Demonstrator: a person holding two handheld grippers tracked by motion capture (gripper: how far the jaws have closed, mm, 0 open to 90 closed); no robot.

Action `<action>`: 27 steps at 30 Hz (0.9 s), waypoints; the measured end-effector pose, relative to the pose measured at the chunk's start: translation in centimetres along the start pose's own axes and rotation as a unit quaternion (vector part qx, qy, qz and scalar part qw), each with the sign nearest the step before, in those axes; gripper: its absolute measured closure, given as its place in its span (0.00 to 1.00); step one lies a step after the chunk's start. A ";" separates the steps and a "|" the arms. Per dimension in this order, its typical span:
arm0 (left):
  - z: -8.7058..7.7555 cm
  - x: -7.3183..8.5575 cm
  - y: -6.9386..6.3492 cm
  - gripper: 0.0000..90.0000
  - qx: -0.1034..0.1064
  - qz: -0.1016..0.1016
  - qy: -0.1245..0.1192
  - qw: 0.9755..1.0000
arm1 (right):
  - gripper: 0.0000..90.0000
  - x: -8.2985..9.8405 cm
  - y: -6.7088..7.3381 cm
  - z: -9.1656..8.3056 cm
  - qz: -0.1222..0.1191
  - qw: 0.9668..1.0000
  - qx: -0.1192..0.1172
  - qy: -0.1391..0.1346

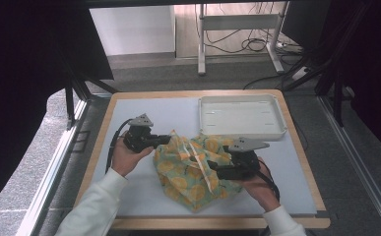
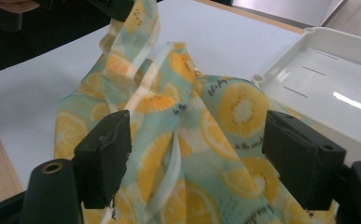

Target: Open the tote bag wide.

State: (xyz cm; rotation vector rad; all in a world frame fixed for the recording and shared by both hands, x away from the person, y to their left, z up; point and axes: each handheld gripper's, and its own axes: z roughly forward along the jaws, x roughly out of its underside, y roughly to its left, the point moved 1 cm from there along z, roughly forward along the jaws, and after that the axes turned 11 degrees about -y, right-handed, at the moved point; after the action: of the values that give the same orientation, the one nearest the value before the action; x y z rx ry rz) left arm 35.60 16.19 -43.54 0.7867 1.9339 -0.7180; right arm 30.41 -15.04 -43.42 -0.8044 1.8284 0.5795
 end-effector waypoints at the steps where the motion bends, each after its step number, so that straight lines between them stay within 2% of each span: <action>1: 0.0 0.0 0.0 1.00 0.000 0.000 0.002 1.000 | 0.28 0.0 0.0 0.0 0.000 1.000 0.000 0.000; 7: 0.2 0.0 0.0 1.00 0.001 -0.001 0.002 1.000 | 0.30 -0.6 0.4 1.7 -0.009 1.000 -0.009 0.008; 15: 0.2 -0.1 -0.1 1.00 0.002 0.000 0.002 1.000 | 0.30 -0.3 0.5 3.6 0.002 0.999 -0.030 0.036; 19: 0.2 -0.2 -0.1 1.00 0.002 0.003 0.001 1.000 | 0.33 -0.2 0.6 4.4 0.007 0.998 -0.037 0.048; 24: 0.3 -0.2 -0.2 1.00 0.003 0.002 0.000 1.000 | 0.43 -0.1 0.7 5.1 0.009 0.998 -0.038 0.056; 25: 0.3 -0.2 -0.2 1.00 0.003 0.003 0.000 1.000 | 0.46 -0.1 0.7 5.3 0.012 0.998 -0.040 0.057; 26: 0.3 -0.2 -0.2 1.00 0.003 0.003 0.000 1.000 | 0.55 0.0 0.7 5.5 0.015 0.997 -0.046 0.062; 27: 0.3 -0.2 -0.2 1.00 0.002 0.004 0.000 1.000 | 0.55 0.0 0.7 5.5 0.015 0.997 -0.046 0.062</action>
State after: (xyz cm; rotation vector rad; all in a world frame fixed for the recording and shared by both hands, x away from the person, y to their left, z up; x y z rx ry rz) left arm 35.68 15.77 -43.43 0.7967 1.9287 -0.7184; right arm 33.25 -10.73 -45.40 -0.8928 1.9407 0.6507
